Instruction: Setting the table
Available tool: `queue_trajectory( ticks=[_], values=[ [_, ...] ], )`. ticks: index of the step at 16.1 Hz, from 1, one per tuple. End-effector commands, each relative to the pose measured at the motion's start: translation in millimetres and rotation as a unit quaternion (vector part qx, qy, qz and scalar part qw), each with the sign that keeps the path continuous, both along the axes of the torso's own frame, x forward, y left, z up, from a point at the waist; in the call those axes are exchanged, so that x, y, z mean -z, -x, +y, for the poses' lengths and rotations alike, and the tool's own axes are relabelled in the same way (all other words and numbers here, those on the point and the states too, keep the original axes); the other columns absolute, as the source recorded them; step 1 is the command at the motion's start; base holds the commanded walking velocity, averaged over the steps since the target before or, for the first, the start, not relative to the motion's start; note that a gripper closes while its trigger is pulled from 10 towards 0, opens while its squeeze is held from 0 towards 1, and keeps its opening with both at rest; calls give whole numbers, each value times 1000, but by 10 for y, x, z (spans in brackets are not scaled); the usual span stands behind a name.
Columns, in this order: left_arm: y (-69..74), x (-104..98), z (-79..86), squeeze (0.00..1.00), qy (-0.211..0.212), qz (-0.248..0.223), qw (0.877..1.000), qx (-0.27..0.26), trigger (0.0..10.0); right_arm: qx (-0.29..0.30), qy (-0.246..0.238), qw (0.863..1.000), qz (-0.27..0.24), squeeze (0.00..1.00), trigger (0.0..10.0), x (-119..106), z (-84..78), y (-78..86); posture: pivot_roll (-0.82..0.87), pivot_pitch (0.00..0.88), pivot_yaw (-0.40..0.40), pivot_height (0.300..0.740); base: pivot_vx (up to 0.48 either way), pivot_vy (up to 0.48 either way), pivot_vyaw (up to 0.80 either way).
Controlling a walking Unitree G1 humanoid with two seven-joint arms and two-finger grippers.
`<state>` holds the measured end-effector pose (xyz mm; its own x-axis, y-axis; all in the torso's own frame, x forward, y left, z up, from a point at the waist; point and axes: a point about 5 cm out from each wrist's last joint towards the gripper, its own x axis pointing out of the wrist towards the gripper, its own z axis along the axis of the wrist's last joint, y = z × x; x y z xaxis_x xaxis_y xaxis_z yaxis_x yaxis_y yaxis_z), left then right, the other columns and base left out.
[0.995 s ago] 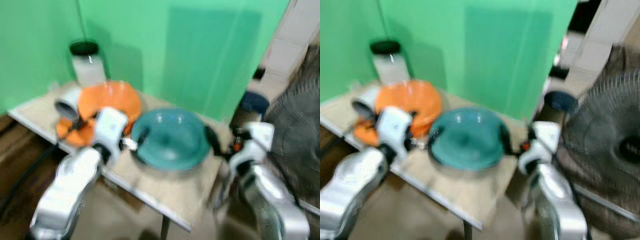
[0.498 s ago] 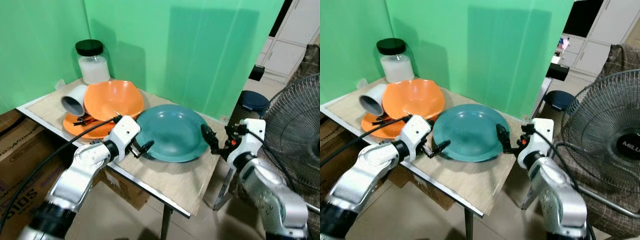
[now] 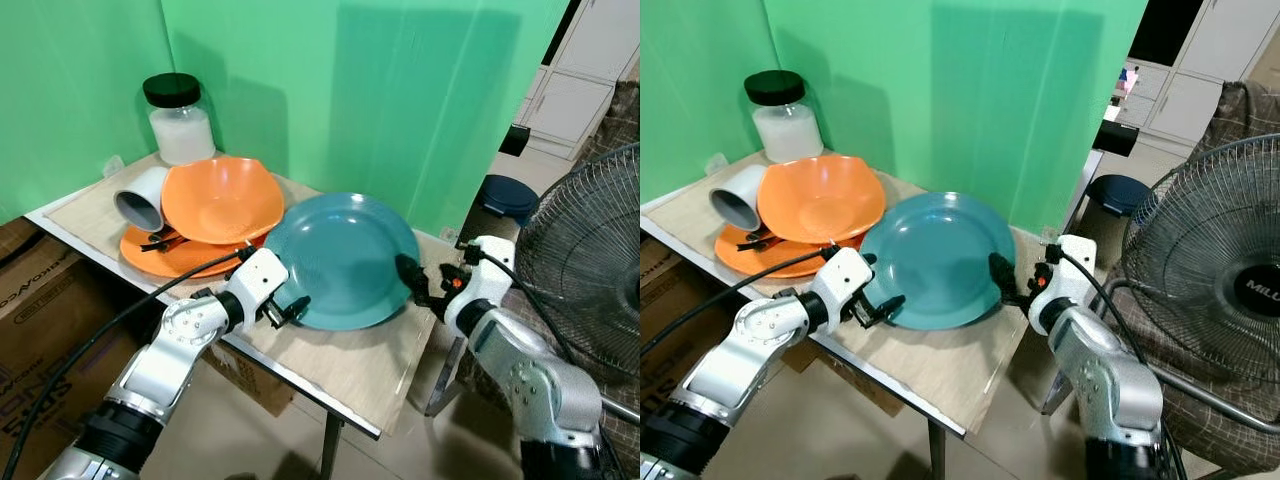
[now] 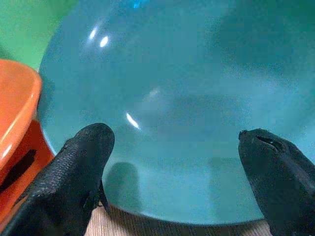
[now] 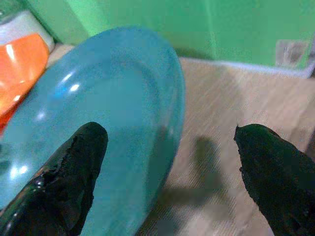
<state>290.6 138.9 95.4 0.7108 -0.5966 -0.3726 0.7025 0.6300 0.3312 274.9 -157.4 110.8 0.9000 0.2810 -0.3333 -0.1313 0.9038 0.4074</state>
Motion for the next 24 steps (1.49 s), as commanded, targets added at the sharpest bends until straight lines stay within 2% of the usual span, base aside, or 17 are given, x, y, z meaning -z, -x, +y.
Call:
queue_trajectory(
  ticks=[1, 2, 3, 4, 5, 6, 7, 11, 13, 24],
  values=[
    [19, 75, 9, 0, -10, 11, 1000, 3, 10000, -6, -19, 1000, 22, 1000, 10000, 26, 2, -9, 79, 0, -46, 740, 0, 0, 0],
    [16, 78, 12, 0, -10, 9, 1000, 3, 10000, -12, -30, 999, 29, 1000, 10000, 38, 21, -8, 79, 0, -46, 740, 0, 0, 0],
    [13, 77, 17, 0, -10, 8, 1000, 4, 10000, -21, -31, 999, 33, 651, 10000, 47, 46, -3, 79, 0, -46, 740, 0, 0, 0],
    [13, 78, 18, 0, -10, 6, 1000, 4, 10000, -28, -32, 998, 42, 0, 10000, 72, 77, 12, 80, 0, -48, 740, 0, 0, 0],
    [12, 71, 17, 0, -9, 5, 1000, 5, 10000, -23, -34, 998, 57, 0, 10000, 115, 92, 20, 80, 0, -48, 740, 0, 0, 0],
    [11, 66, 15, 0, -9, 4, 1000, 6, 10000, -16, -37, 997, 65, 0, 8118, 135, 94, 21, 79, 0, -46, 740, 0, 0, 0],
    [5, 61, 11, 0, -8, 2, 1000, 8, 10000, -4, -60, 995, 76, 0, 0, 147, 104, 17, 80, 0, -45, 740, 0, 0, 0],
    [-8, 53, 3, 0, -7, -2, 1000, 10, 10000, -12, -118, 991, 65, 0, 0, 97, 156, -1, 79, 0, -44, 740, 0, 0, 0],
    [-17, 46, -4, 0, -6, -4, 1000, 10, 10000, -14, -128, 989, 67, 0, 0, 94, 182, -5, 80, 0, -46, 740, 0, 0, 0],
    [-45, 34, -10, 0, -7, -10, 1000, 11, 10000, 7, -142, 986, 84, 0, 0, 157, 221, -16, 79, 0, -46, 740, 0, 0, 0]
  ],
)
